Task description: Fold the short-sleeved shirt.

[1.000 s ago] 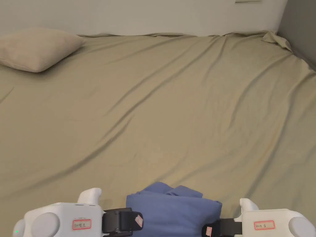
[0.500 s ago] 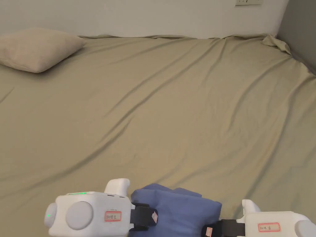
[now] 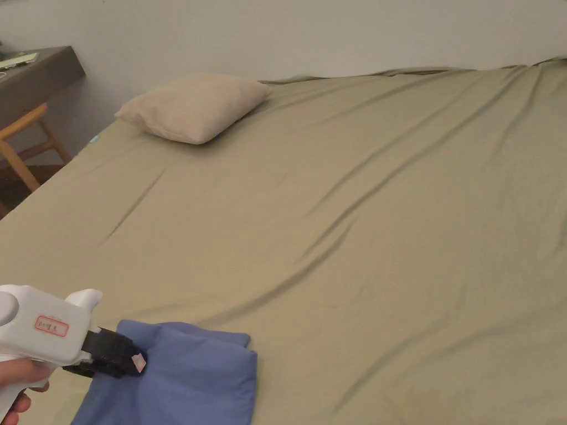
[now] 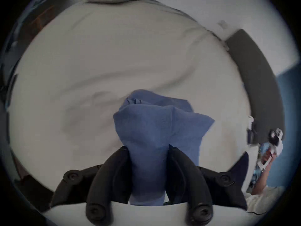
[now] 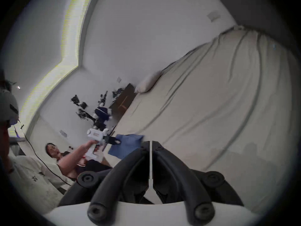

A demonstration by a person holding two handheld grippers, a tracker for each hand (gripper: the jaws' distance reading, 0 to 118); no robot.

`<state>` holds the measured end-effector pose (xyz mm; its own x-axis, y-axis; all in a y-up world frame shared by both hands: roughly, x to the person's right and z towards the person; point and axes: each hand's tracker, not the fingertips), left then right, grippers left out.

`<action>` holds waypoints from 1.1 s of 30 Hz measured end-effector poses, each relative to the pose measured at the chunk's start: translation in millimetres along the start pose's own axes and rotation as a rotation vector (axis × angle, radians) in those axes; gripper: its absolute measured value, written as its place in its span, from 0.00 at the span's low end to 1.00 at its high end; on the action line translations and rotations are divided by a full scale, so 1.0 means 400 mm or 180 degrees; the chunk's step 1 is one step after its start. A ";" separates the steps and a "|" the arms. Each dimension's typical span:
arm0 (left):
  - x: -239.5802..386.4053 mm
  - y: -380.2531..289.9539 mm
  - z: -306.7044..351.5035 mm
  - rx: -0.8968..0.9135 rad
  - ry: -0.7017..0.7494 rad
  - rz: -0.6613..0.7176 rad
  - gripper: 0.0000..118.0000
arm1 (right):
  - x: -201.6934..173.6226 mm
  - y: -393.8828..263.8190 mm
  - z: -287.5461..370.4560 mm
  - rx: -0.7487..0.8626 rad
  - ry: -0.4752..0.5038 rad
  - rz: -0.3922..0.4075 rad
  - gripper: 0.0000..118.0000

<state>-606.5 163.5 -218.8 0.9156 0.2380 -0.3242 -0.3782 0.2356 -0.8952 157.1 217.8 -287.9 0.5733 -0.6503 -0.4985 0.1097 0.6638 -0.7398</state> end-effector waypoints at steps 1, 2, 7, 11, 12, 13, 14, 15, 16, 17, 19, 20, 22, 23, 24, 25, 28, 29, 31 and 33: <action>-0.043 0.003 0.007 -0.0044 0.0099 0.0085 0.26 | -0.005 0.001 0.009 0.0019 -0.0091 0.0033 0.04; -0.078 0.002 0.014 -0.0084 0.0218 0.0193 0.26 | -0.007 -0.001 0.021 0.0030 -0.0154 0.0040 0.04; -0.192 -0.019 -0.032 -0.0255 0.0425 0.0586 0.27 | -0.002 -0.016 0.037 0.0027 -0.0280 -0.0094 0.04; -0.155 -0.036 -0.084 -0.0149 0.1040 0.0566 1.00 | -0.009 -0.027 0.020 -0.0051 -0.0421 -0.0113 0.04; -0.128 -0.038 -0.076 -0.0109 0.1152 0.0321 1.00 | -0.013 -0.026 0.018 -0.0081 -0.0507 -0.0053 0.04; -0.108 -0.040 -0.051 0.0139 0.0943 0.0118 1.00 | -0.015 -0.021 0.016 -0.0111 -0.0614 0.0029 0.04; -0.100 -0.035 -0.021 0.0150 0.0675 0.0119 1.00 | -0.021 -0.015 0.013 -0.0138 -0.0735 0.0116 0.04; -0.078 -0.033 0.011 0.0274 0.0449 0.0301 1.00 | -0.027 -0.006 0.009 -0.0148 -0.0871 0.0205 0.04; -0.056 -0.029 0.038 0.0336 0.0331 0.0370 1.00 | -0.030 0.004 0.007 -0.0134 -0.1001 0.0283 0.04; -0.022 -0.019 0.075 0.0435 0.0296 0.0393 1.00 | -0.025 0.022 0.010 -0.0113 -0.1162 0.0358 0.04; 0.042 0.019 0.141 0.0768 0.0403 0.0300 0.98 | -0.023 0.071 0.007 -0.0023 -0.1507 0.0390 0.04; 0.084 0.026 0.179 0.0978 0.0486 0.0201 0.88 | -0.021 0.096 0.006 0.0031 -0.1645 0.0404 0.04; 0.202 0.031 0.252 0.1716 0.0951 -0.0188 0.08 | -0.024 0.169 0.008 0.0271 -0.2142 0.0512 0.04; 0.260 0.033 0.281 0.2009 0.1211 -0.0370 0.00 | -0.034 0.201 0.005 0.0402 -0.2350 0.0609 0.04; 0.332 0.026 0.314 0.2411 0.1379 -0.0489 0.00 | -0.047 0.239 0.004 0.0610 -0.2540 0.0721 0.04; 0.405 0.013 0.346 0.2761 0.1383 -0.0565 0.00 | -0.060 0.275 0.004 0.0818 -0.2651 0.0789 0.04; 0.577 -0.018 0.387 0.3531 0.1061 -0.0281 0.00 | -0.122 0.363 -0.015 0.1277 -0.2609 0.0989 0.04; 0.611 -0.003 0.377 0.3640 0.0933 -0.0161 0.00 | -0.147 0.393 -0.025 0.1389 -0.2569 0.1091 0.04; 0.657 0.033 0.348 0.3723 0.0674 -0.0100 0.00 | -0.196 0.433 -0.051 0.1563 -0.2477 0.1254 0.04; 0.720 0.043 0.324 0.3607 0.0403 0.0005 0.00 | -0.234 0.455 -0.084 0.1668 -0.2489 0.1477 0.04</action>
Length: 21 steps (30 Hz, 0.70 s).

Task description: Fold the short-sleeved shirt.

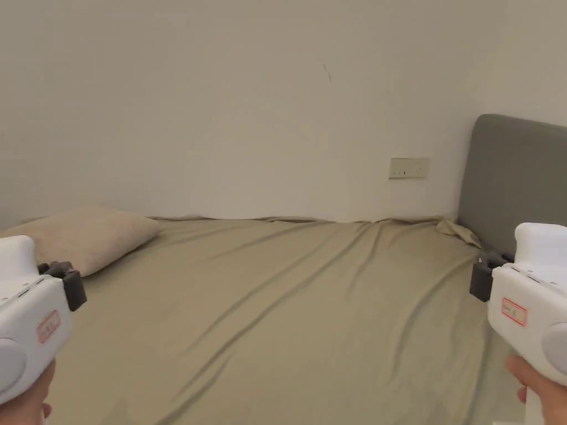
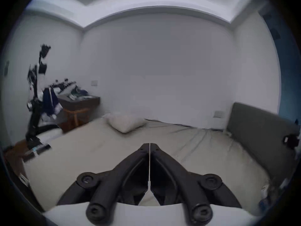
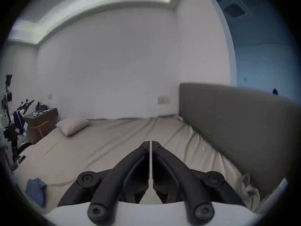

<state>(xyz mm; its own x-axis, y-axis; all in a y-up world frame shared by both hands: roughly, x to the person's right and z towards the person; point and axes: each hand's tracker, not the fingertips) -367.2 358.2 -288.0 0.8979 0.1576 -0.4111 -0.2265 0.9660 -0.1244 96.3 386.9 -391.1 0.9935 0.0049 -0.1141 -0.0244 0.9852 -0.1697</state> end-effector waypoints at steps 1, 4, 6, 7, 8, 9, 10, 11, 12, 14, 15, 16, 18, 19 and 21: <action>0.033 -0.007 0.017 -0.0034 -0.0202 0.0149 0.00 | -0.020 0.007 0.002 0.0058 0.0044 0.0110 0.04; 0.089 -0.011 0.026 -0.0139 -0.0362 0.0006 0.00 | -0.063 0.001 0.021 0.0077 0.0222 0.0287 0.04; 0.125 -0.004 0.040 -0.0079 -0.0332 -0.0182 0.00 | -0.080 -0.011 0.034 0.0092 0.0215 0.0273 0.04; 0.131 -0.002 0.042 -0.0077 -0.0356 -0.0204 0.00 | -0.084 -0.015 0.038 0.0103 0.0218 0.0267 0.04; 0.133 0.001 0.042 -0.0085 -0.0369 -0.0204 0.00 | -0.092 -0.017 0.044 0.0119 0.0222 0.0268 0.04; 0.146 0.006 0.059 -0.0087 -0.0401 -0.0191 0.00 | -0.096 -0.019 0.046 0.0127 0.0219 0.0277 0.04; 0.141 0.011 0.062 -0.0071 -0.0530 -0.0082 0.00 | -0.095 -0.016 0.049 0.0121 0.0228 0.0270 0.04; 0.138 0.015 0.063 -0.0075 -0.0612 0.0003 0.00 | -0.093 -0.014 0.051 0.0117 0.0231 0.0256 0.04; 0.135 0.021 0.062 -0.0115 -0.0632 0.0047 0.00 | -0.097 -0.010 0.054 0.0117 0.0225 0.0247 0.04; 0.140 0.030 0.073 -0.0113 -0.0597 -0.0001 0.00 | -0.094 -0.005 0.057 0.0156 0.0195 0.0281 0.04; 0.144 0.030 0.075 -0.0101 -0.0596 -0.0039 0.00 | -0.095 0.000 0.060 0.0183 0.0159 0.0311 0.04; 0.149 0.033 0.080 -0.0101 -0.0597 -0.0091 0.00 | -0.096 0.006 0.061 0.0186 0.0138 0.0311 0.04; 0.159 0.035 0.087 -0.0105 -0.0618 -0.0122 0.00 | -0.089 0.012 0.060 0.0187 0.0141 0.0251 0.04; 0.165 0.035 0.089 -0.0096 -0.0637 -0.0140 0.00 | -0.090 0.012 0.059 0.0187 0.0131 0.0249 0.04; 0.177 0.037 0.096 -0.0095 -0.0651 -0.0205 0.00 | -0.092 0.011 0.059 0.0187 0.0134 0.0265 0.04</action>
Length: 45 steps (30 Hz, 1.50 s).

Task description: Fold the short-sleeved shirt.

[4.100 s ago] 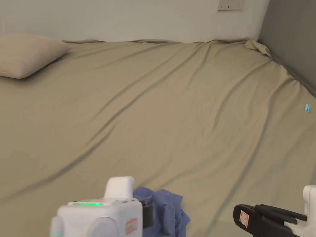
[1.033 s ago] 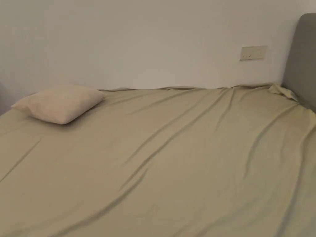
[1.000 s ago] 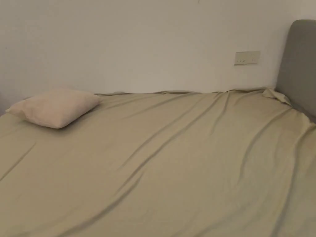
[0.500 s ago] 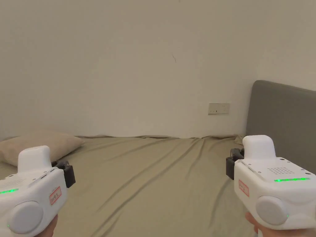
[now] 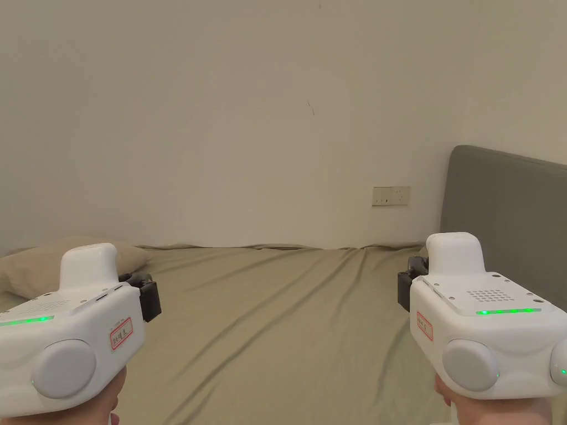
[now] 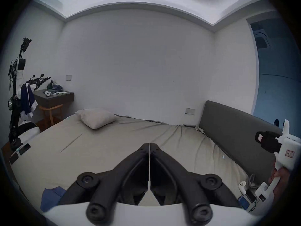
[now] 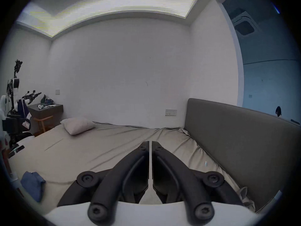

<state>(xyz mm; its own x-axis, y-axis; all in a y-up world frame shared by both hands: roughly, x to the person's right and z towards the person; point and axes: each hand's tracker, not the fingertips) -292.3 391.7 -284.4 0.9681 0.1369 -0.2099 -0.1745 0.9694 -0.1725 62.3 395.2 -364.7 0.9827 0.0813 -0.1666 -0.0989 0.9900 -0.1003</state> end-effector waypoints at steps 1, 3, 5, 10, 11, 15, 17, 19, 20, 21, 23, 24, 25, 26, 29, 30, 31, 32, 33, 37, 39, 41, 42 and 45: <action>0.006 0.001 -0.001 -0.0014 -0.0008 -0.0028 0.00 | -0.005 -0.003 0.002 0.0015 -0.0009 0.0039 0.04; 0.013 0.003 0.001 -0.0020 -0.0039 -0.0026 0.00 | -0.015 -0.005 0.006 0.0064 -0.0023 0.0101 0.05; 0.020 0.006 0.006 0.0021 -0.0094 -0.0088 0.16 | -0.013 0.001 0.002 0.0032 -0.0055 0.0016 0.57; 0.019 0.018 0.047 0.0004 -0.0074 -0.0168 1.00 | 0.006 0.046 0.018 -0.0186 0.0054 -0.0394 1.00; 0.018 0.022 0.058 -0.0018 -0.0111 -0.0127 1.00 | 0.010 0.036 -0.005 -0.0241 0.0101 -0.0410 1.00; 0.012 0.018 0.019 -0.0055 -0.0097 -0.0127 1.00 | 0.003 0.038 -0.003 -0.0328 0.0032 -0.0500 1.00; 0.021 0.013 0.018 -0.0063 -0.0067 -0.0190 1.00 | 0.000 0.039 0.011 -0.0266 -0.0004 -0.0397 1.00; 0.030 0.015 0.016 -0.0068 -0.0061 -0.0222 1.00 | -0.004 0.042 0.014 -0.0303 0.0032 -0.0240 1.00; 0.022 0.016 0.020 -0.0073 -0.0055 -0.0225 1.00 | -0.004 0.044 0.012 -0.0332 0.0053 -0.0220 1.00; 0.025 0.020 0.020 -0.0017 -0.0044 -0.0213 1.00 | -0.004 0.048 0.010 -0.0364 0.0058 -0.0222 1.00; 0.028 0.021 0.022 -0.0027 -0.0067 -0.0189 1.00 | -0.008 0.054 0.009 -0.0442 0.0045 -0.0242 1.00; 0.030 0.022 0.026 -0.0037 -0.0103 -0.0159 1.00 | -0.014 0.054 0.010 -0.0463 0.0018 -0.0198 1.00; 0.032 0.021 0.028 -0.0040 -0.0132 -0.0147 1.00 | -0.021 0.052 0.011 -0.0446 -0.0029 -0.0135 1.00; 0.033 0.022 0.029 -0.0043 -0.0143 -0.0157 1.00 | -0.027 0.051 0.013 -0.0417 -0.0067 -0.0084 1.00; 0.034 0.024 0.031 -0.0029 -0.0108 -0.0192 1.00 | -0.042 0.049 0.024 -0.0359 -0.0081 -0.0015 1.00; 0.032 0.025 0.032 -0.0027 -0.0099 -0.0189 1.00 | -0.044 0.051 0.024 -0.0362 -0.0050 -0.0021 1.00; 0.028 0.026 0.032 -0.0028 -0.0096 -0.0176 1.00 | -0.045 0.052 0.022 -0.0367 -0.0015 -0.0033 1.00; 0.023 0.027 0.032 -0.0033 -0.0098 -0.0160 1.00 | -0.047 0.054 0.022 -0.0367 0.0000 -0.0048 1.00; 0.019 0.028 0.033 -0.0039 -0.0102 -0.0151 1.00 | -0.049 0.056 0.023 -0.0360 0.0009 -0.0065 1.00; 0.015 0.028 0.031 -0.0056 -0.0087 -0.0152 1.00 | -0.052 0.062 0.020 -0.0317 -0.0015 -0.0084 1.00; 0.014 0.026 0.032 -0.0059 -0.0075 -0.0161 1.00 | -0.057 0.062 0.018 -0.0242 -0.0219 -0.0058 1.00; 0.014 0.024 0.032 -0.0058 -0.0078 -0.0149 1.00 | -0.065 0.059 0.018 -0.0211 -0.0276 0.0025 1.00; 0.013 0.023 0.031 -0.0066 -0.0085 -0.0139 1.00 | -0.064 0.060 0.019 -0.0229 -0.0248 0.0007 1.00; 0.013 0.021 0.029 -0.0090 -0.0100 -0.0119 1.00 | -0.060 0.068 0.026 -0.0377 -0.0014 -0.0168 1.00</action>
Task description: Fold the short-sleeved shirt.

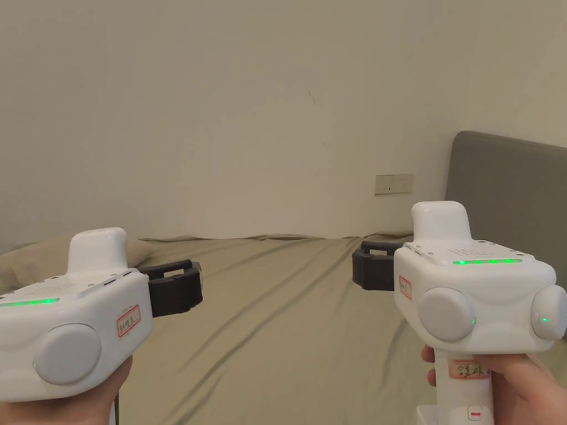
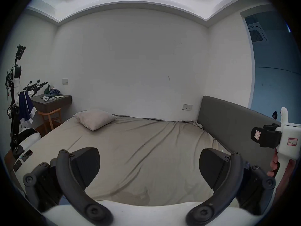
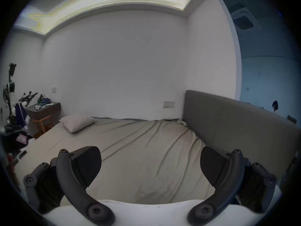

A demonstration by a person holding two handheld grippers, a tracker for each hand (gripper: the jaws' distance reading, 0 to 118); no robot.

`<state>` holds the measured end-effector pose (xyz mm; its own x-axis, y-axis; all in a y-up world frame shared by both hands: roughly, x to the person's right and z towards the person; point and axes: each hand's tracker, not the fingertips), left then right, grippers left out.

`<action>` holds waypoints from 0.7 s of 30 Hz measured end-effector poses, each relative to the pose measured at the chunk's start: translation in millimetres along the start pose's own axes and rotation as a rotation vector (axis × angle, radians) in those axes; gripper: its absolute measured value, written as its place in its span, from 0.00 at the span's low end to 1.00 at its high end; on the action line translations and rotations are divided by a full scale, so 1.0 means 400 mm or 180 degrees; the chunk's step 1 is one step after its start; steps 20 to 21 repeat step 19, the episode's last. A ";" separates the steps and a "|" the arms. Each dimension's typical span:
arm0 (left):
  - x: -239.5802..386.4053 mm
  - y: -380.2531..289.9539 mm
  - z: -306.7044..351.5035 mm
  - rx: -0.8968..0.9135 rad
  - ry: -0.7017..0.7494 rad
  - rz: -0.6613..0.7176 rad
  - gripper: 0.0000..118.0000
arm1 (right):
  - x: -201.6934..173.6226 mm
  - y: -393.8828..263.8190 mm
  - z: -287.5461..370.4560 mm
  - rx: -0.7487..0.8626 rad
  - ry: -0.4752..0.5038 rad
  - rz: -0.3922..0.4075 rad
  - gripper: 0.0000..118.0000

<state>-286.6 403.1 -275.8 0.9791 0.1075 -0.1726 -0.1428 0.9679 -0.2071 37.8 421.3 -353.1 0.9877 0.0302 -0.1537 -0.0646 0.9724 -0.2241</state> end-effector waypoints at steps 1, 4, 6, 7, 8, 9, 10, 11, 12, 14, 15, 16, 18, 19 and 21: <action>0.000 0.000 -0.001 -0.0005 -0.0002 0.0003 1.00 | 0.001 0.002 0.002 -0.0003 0.0009 -0.0008 1.00; 0.007 -0.002 -0.001 -0.0036 -0.0018 -0.0003 1.00 | 0.006 0.000 0.006 0.0046 -0.0001 -0.0051 1.00; 0.011 -0.004 -0.002 -0.0055 -0.0038 -0.0006 1.00 | 0.011 -0.002 0.007 0.0088 0.0090 -0.0071 1.00; 0.011 -0.005 -0.004 -0.0061 -0.0048 -0.0009 1.00 | 0.014 -0.001 0.007 0.0085 0.0118 -0.0082 1.00; 0.012 -0.006 -0.004 -0.0064 -0.0051 -0.0009 1.00 | 0.016 -0.001 0.006 0.0073 0.0131 -0.0090 1.00; 0.013 -0.007 -0.005 -0.0072 -0.0055 -0.0003 1.00 | 0.016 -0.001 0.005 0.0066 0.0140 -0.0098 1.00; 0.013 -0.008 -0.006 -0.0081 -0.0067 0.0007 1.00 | 0.015 -0.002 0.005 0.0062 0.0145 -0.0101 1.00; 0.012 -0.009 -0.007 -0.0087 -0.0081 0.0028 1.00 | 0.015 -0.003 0.004 0.0061 0.0145 -0.0098 1.00; 0.011 -0.011 -0.008 -0.0103 -0.0099 0.0068 1.00 | 0.016 -0.004 0.003 0.0063 0.0141 -0.0094 1.00; 0.012 -0.014 -0.011 -0.0130 -0.0108 0.0094 1.00 | 0.014 -0.004 0.002 0.0057 0.0130 -0.0079 1.00; 0.012 -0.014 -0.011 -0.0133 -0.0115 0.0093 1.00 | 0.014 -0.005 0.001 0.0051 0.0125 -0.0073 1.00; 0.014 -0.016 -0.011 -0.0132 -0.0113 0.0093 1.00 | 0.013 -0.006 0.000 0.0045 0.0118 -0.0066 1.00; 0.012 -0.017 -0.015 -0.0178 -0.0137 0.0123 1.00 | 0.009 -0.005 -0.004 0.0023 0.0087 -0.0050 1.00; 0.009 -0.018 -0.015 -0.0182 -0.0138 0.0153 1.00 | 0.010 -0.005 -0.005 0.0017 0.0079 -0.0046 1.00; 0.009 -0.018 -0.015 -0.0182 -0.0138 0.0153 1.00 | 0.010 -0.005 -0.005 0.0017 0.0079 -0.0046 1.00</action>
